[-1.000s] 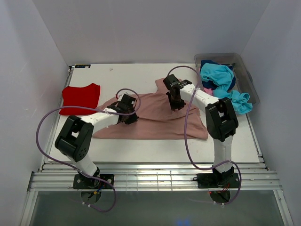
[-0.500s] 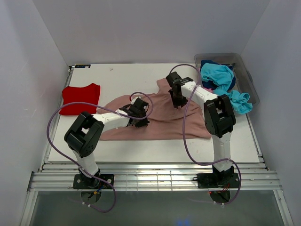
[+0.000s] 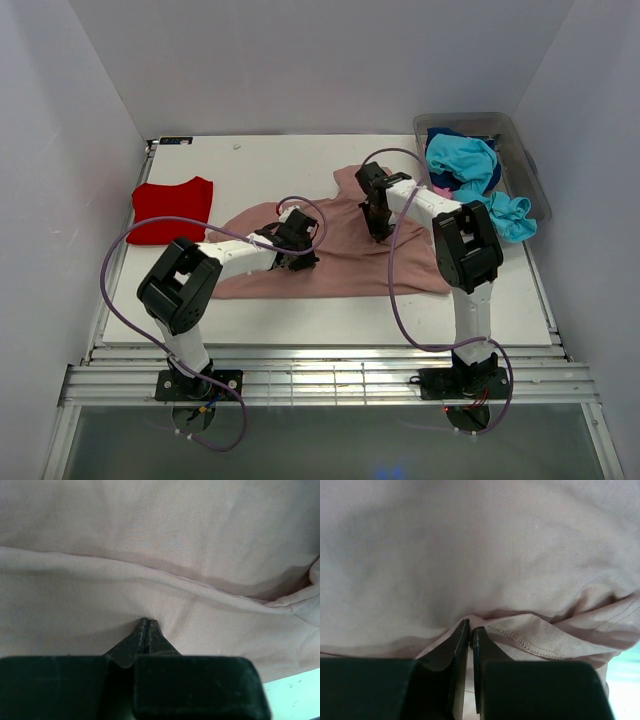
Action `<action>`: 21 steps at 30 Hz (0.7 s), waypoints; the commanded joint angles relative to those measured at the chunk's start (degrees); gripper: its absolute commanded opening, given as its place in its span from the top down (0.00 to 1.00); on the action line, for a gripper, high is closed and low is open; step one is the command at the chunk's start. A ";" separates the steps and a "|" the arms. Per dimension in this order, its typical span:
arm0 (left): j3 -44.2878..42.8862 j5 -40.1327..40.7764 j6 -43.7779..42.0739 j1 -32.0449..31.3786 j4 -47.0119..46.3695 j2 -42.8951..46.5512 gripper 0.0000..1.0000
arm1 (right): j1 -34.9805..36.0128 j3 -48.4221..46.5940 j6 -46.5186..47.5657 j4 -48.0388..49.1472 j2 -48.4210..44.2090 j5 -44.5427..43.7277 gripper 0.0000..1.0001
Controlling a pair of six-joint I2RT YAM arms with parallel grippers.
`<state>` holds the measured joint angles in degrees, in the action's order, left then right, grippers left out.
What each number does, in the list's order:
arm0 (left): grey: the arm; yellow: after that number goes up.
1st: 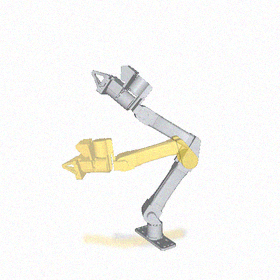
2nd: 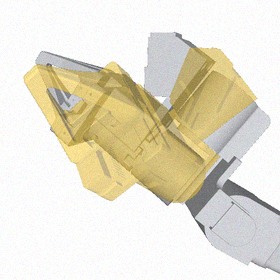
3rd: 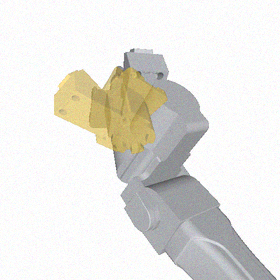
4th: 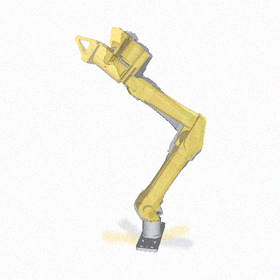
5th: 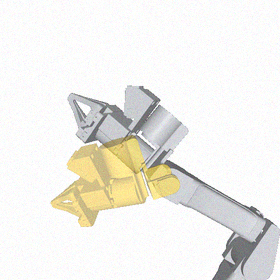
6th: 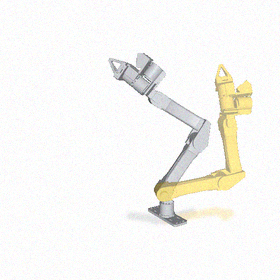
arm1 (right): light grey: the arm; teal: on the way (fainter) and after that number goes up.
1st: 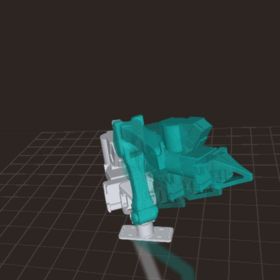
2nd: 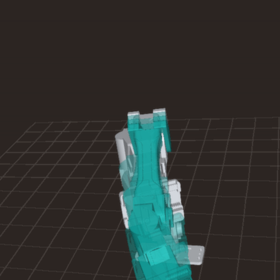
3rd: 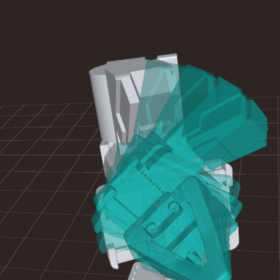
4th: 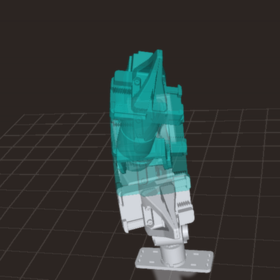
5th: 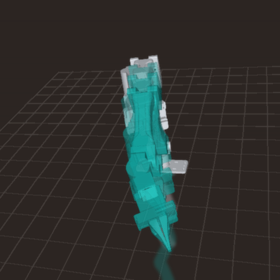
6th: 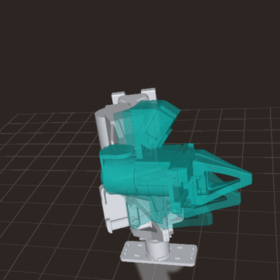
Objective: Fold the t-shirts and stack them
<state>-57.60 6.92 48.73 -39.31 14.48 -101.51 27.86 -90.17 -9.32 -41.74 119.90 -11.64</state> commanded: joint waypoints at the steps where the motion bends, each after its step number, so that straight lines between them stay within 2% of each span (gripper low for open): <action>1: 1.88 -0.24 -0.04 -1.03 3.89 -0.27 1.00 | 0.09 1.40 0.01 1.04 -2.39 1.09 0.92; 13: 8.20 -0.33 0.49 -2.44 4.50 3.43 1.00 | 0.09 -13.70 1.41 -2.74 2.44 2.41 0.92; 16: 9.00 -0.50 1.19 -2.96 4.59 3.69 1.00 | 0.09 -14.68 1.76 -2.74 4.03 3.46 0.91; 18: 9.18 -0.76 1.45 -3.05 4.50 3.78 1.00 | 0.09 -14.94 2.55 -2.65 5.34 4.25 0.85; 21: 9.26 -0.94 1.46 -3.32 4.59 3.78 1.00 | 0.09 -14.86 3.78 -3.17 7.19 5.84 0.54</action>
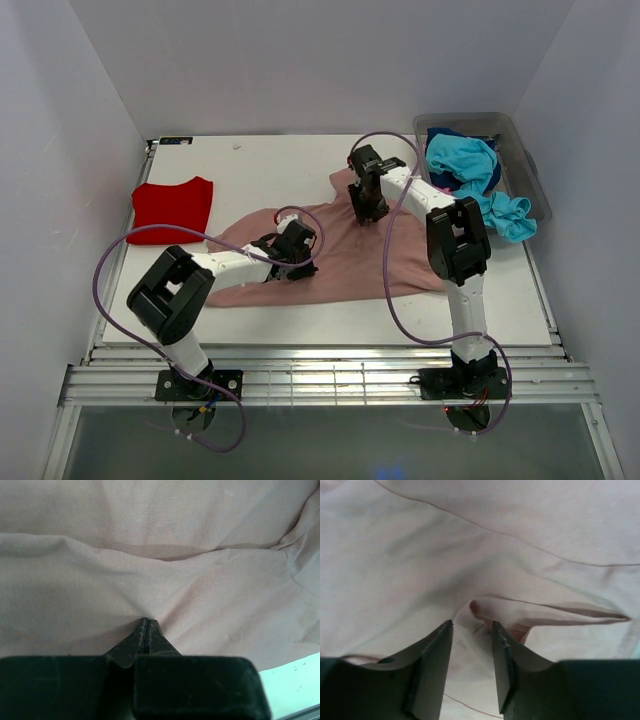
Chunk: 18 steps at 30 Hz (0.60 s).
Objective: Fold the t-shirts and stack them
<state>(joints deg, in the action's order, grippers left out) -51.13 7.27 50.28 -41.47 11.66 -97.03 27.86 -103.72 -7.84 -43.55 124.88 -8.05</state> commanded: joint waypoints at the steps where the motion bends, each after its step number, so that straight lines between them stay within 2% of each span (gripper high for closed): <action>1: 2.79 -1.38 -0.18 -1.33 7.50 -0.53 1.00 | 0.09 -1.48 2.39 -1.97 2.47 2.34 0.50; 3: 2.18 -0.77 -0.62 -1.94 7.94 0.09 1.00 | 0.09 0.53 2.47 -1.37 1.17 1.55 0.48; 9: -3.86 3.36 -1.59 -2.65 10.92 7.20 1.00 | 0.18 8.00 1.60 6.28 -13.24 -0.91 0.44; 12: -7.21 5.21 -1.77 -2.82 13.29 10.97 1.00 | 0.79 9.06 0.98 6.11 -19.57 -2.58 0.44; 16: -8.28 7.49 -1.42 -2.82 16.89 16.25 1.00 | 1.24 14.93 -0.69 4.53 -26.42 -3.46 0.40; 17: -8.28 9.41 -1.50 -2.82 17.69 17.13 0.98 | 1.24 16.34 -1.65 3.66 -26.96 -3.46 0.40; 18: -8.02 10.56 -1.50 -2.82 18.83 18.45 0.98 | 1.24 17.84 -2.00 3.13 -27.40 -3.55 0.46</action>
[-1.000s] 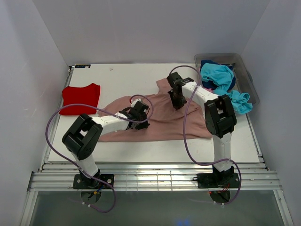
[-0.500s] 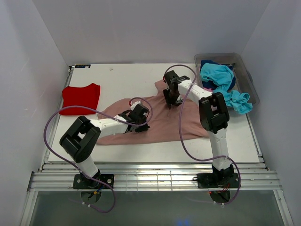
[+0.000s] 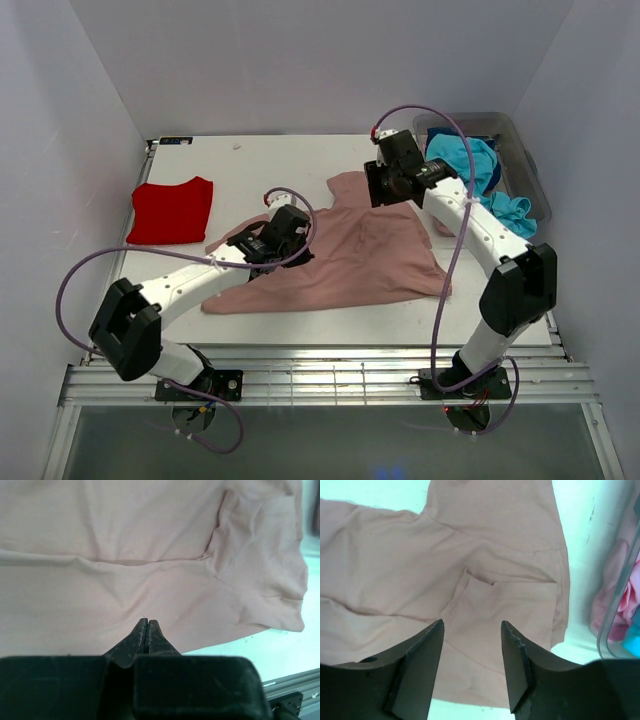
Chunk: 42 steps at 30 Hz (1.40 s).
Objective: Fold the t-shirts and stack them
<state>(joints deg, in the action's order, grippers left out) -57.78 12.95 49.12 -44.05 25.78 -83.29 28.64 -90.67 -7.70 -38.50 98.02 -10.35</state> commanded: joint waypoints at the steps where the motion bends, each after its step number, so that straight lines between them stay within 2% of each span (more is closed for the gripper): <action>1: -0.50 6.02 -0.34 -0.24 6.54 5.15 0.98 | 0.54 8.02 -2.40 -2.10 -0.98 -0.99 0.54; 2: 0.29 7.34 -0.61 -0.24 7.17 5.41 0.98 | 0.54 9.80 -2.84 -2.02 -1.07 -0.90 0.65; 3: 1.34 7.53 -0.69 -0.24 7.61 5.59 1.00 | 0.54 11.38 -3.10 -2.10 -0.99 -0.81 0.87; 4: 3.70 7.62 -0.70 -0.24 7.97 5.59 1.00 | 0.54 12.88 -3.28 -2.28 -0.55 -0.38 0.92; 8: 10.21 7.53 0.53 -0.24 7.79 4.89 1.00 | 0.45 20.17 -3.98 -0.70 0.68 1.47 0.92; 19: 17.69 7.01 5.00 -0.24 7.26 2.51 1.00 | 2.03 26.86 -7.40 -0.52 3.06 4.28 0.92; 31: 27.27 6.56 10.82 -0.24 9.81 4.18 1.00 | 10.55 37.50 -14.79 -0.96 -1.25 4.11 0.92; 38: 28.69 5.86 13.01 -0.24 13.33 9.18 1.00 | 12.84 36.10 -17.17 -4.03 -2.22 0.78 0.92; 41: 25.63 6.73 12.31 -0.24 15.61 11.03 1.00 | 12.84 29.87 -16.64 -8.41 -2.48 -2.91 0.92; 42: 24.31 7.26 12.23 -0.24 17.01 12.34 1.00 | 12.84 24.98 -16.47 -9.65 -2.92 -3.88 0.90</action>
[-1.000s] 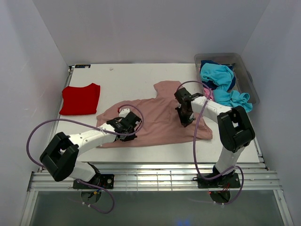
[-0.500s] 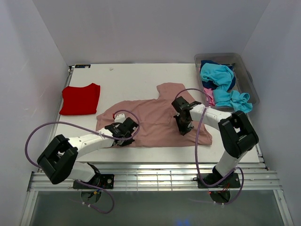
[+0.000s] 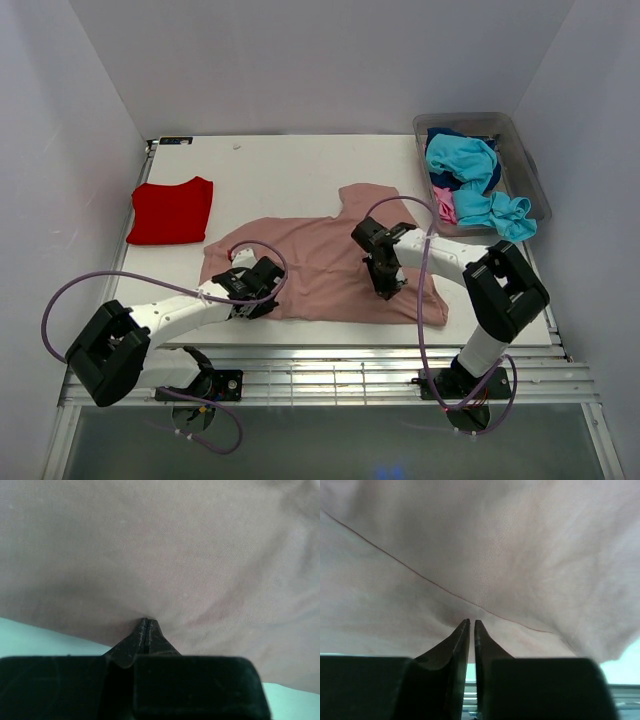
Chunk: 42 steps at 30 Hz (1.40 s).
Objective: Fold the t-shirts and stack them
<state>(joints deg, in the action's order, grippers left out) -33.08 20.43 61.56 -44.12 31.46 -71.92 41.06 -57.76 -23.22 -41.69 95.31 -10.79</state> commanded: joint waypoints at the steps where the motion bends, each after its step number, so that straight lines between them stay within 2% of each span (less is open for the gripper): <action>1: -1.88 0.57 -1.00 -0.18 12.04 1.69 1.00 | 0.34 -10.68 -0.69 -7.86 -0.38 -5.54 0.84; 2: -3.64 1.02 -1.44 -0.18 12.48 2.39 1.00 | 0.34 -13.84 0.01 -10.49 -0.39 -6.61 0.77; 3: -7.49 1.63 -1.96 -0.18 12.83 3.01 1.00 | 0.34 -17.01 0.63 -11.56 -0.04 -7.83 0.65; 4: -9.70 2.42 -2.49 -0.27 13.79 3.80 1.00 | -0.18 -23.56 1.51 -12.53 0.31 -9.67 0.61; 6: -16.53 4.97 -4.07 -0.18 14.76 3.81 1.00 | -1.41 -30.19 4.14 -15.08 2.76 -10.83 0.54; 8: -21.21 7.33 -6.26 -0.09 15.38 2.06 0.96 | -4.05 -38.54 6.25 -15.61 5.05 -11.01 0.52; 9: -23.32 7.78 -7.06 -0.09 15.73 1.00 0.88 | -5.10 -41.01 8.26 -16.05 7.85 -10.75 0.51; 11: -28.25 8.22 -10.47 0.35 15.56 -2.16 0.80 | -8.09 -47.49 9.94 -16.05 11.11 -9.78 0.51; 12: -29.40 8.05 -11.80 0.70 14.95 -3.22 0.55 | -9.06 -49.54 11.34 -15.97 14.61 -9.43 0.51; 13: -30.71 7.53 -13.21 1.74 14.25 -4.10 0.40 | -10.98 -51.65 12.14 -15.88 16.73 -8.21 0.51; 14: -31.08 6.91 -14.44 2.62 13.54 -5.67 0.32 | -11.87 -56.02 12.76 -15.88 18.67 -7.59 0.51; 15: -31.25 4.56 -17.06 3.85 11.54 -6.04 0.28 | -12.75 -57.98 13.37 -15.62 22.52 -6.80 0.51; 18: -30.47 -3.51 -21.90 10.96 6.36 -6.57 0.26 | -15.91 -65.27 15.66 -13.51 29.66 -4.25 0.50; 19: -30.29 -5.46 -22.88 15.16 5.20 -6.48 0.26 | -17.40 -66.68 16.45 -12.02 31.15 -3.11 0.50; 23: -31.69 -9.52 -26.75 21.87 3.69 -6.65 0.26 | -20.49 -69.60 17.33 -7.11 35.65 -0.82 0.49; 30: -34.42 -10.76 -31.06 24.43 3.52 -10.61 0.27 | -23.92 -68.81 17.42 -2.87 39.42 -0.29 0.45; 42: -29.76 -10.41 -30.54 27.33 3.17 -10.53 0.28 | -25.59 -68.72 17.34 1.08 45.58 3.31 0.43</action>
<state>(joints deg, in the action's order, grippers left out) -64.07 10.50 31.35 -17.30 35.18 -84.86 15.77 -124.84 -5.76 -42.98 139.90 -9.32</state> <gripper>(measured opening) 0.718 0.565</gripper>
